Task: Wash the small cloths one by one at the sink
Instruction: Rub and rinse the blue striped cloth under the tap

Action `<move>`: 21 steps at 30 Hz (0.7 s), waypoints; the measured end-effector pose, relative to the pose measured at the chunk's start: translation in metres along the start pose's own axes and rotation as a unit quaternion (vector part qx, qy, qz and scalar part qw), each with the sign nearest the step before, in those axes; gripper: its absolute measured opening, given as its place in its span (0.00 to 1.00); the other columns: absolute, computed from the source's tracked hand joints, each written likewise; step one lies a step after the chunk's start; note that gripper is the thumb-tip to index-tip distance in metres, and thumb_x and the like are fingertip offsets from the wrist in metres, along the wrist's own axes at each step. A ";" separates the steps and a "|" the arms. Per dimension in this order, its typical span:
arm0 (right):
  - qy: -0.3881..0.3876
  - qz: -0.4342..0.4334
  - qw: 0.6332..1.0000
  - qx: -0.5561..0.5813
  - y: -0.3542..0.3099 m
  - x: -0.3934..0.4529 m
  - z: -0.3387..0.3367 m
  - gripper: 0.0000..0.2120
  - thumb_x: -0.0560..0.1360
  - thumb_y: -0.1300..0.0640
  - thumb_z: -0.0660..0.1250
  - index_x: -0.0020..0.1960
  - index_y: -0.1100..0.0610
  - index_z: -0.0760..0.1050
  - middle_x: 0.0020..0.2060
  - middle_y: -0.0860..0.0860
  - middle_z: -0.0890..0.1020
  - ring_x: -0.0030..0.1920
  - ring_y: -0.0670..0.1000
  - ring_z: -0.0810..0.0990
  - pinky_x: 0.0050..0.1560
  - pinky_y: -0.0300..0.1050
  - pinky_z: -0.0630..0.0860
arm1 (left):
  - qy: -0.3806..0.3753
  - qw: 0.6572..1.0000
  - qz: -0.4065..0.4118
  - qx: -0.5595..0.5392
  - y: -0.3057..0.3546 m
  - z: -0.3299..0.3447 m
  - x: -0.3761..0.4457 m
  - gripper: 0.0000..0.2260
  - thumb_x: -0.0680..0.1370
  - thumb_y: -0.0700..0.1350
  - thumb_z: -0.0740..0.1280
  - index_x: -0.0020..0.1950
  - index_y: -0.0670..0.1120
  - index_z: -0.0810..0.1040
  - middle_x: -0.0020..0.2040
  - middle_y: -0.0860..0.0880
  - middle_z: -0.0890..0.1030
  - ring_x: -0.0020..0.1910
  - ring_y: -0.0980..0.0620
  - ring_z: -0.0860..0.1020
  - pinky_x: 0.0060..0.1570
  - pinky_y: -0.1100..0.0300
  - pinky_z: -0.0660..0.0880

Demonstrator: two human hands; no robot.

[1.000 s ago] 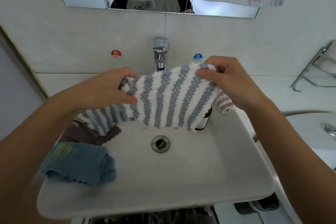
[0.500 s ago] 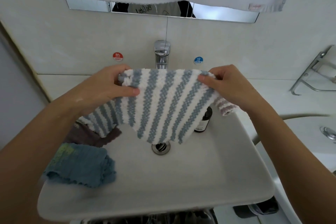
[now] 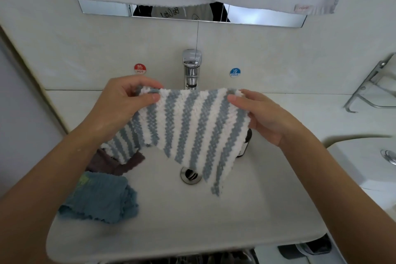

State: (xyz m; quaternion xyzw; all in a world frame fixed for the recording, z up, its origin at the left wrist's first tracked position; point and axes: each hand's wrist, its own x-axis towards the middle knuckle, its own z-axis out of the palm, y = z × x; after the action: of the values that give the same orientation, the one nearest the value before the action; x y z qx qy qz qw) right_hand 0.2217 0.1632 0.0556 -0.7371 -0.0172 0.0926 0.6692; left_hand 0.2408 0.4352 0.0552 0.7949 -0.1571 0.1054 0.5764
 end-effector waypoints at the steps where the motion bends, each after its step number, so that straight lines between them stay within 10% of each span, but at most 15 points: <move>1: -0.009 -0.007 0.999 0.037 0.001 0.000 -0.001 0.21 0.70 0.57 0.74 0.63 0.56 0.76 0.45 0.49 0.85 0.42 0.48 0.83 0.40 0.38 0.80 | 0.010 1.000 0.000 0.000 0.000 0.000 -0.001 0.16 0.74 0.36 0.71 0.40 0.60 0.84 0.34 0.58 0.82 0.34 0.59 0.79 0.36 0.70 0.75; 7: 0.004 -0.070 0.991 0.116 0.008 -0.004 -0.002 0.38 0.71 0.74 0.66 0.73 0.45 0.64 0.39 0.53 0.83 0.40 0.51 0.83 0.44 0.42 0.81 | 0.073 0.997 0.023 -0.016 -0.002 -0.004 -0.002 0.10 0.76 0.37 0.70 0.47 0.54 0.82 0.28 0.60 0.76 0.30 0.61 0.74 0.33 0.72 0.71; 12: 0.097 -0.159 0.977 -0.102 0.015 -0.001 0.005 0.22 0.74 0.69 0.68 0.55 0.43 0.80 0.45 0.62 0.83 0.44 0.60 0.80 0.54 0.64 0.77 | 0.067 0.992 0.083 0.073 -0.002 -0.002 -0.007 0.10 0.78 0.40 0.67 0.55 0.52 0.80 0.27 0.56 0.70 0.28 0.62 0.67 0.34 0.76 0.64; 17: 0.195 -0.195 0.941 -0.196 0.015 0.002 0.008 0.15 0.79 0.61 0.64 0.60 0.44 0.78 0.33 0.54 0.78 0.32 0.48 0.74 0.36 0.44 0.73 | 0.047 0.992 0.084 0.077 0.002 0.002 -0.012 0.09 0.79 0.38 0.66 0.57 0.48 0.80 0.36 0.67 0.77 0.36 0.71 0.75 0.38 0.78 0.67; 21: 0.141 -0.142 0.974 -0.104 0.012 -0.002 0.009 0.15 0.80 0.59 0.65 0.61 0.41 0.76 0.38 0.64 0.81 0.37 0.53 0.78 0.44 0.55 0.79 | 0.078 0.996 0.042 0.003 0.004 -0.004 -0.009 0.09 0.78 0.41 0.68 0.52 0.54 0.82 0.42 0.61 0.81 0.37 0.65 0.79 0.39 0.74 0.72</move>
State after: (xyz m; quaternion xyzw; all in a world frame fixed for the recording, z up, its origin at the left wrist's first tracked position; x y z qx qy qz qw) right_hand 0.2176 0.1702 0.0431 -0.7980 -0.0368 -0.1103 0.5913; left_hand 0.2308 0.4392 0.0563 0.7789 -0.1441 0.1916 0.5795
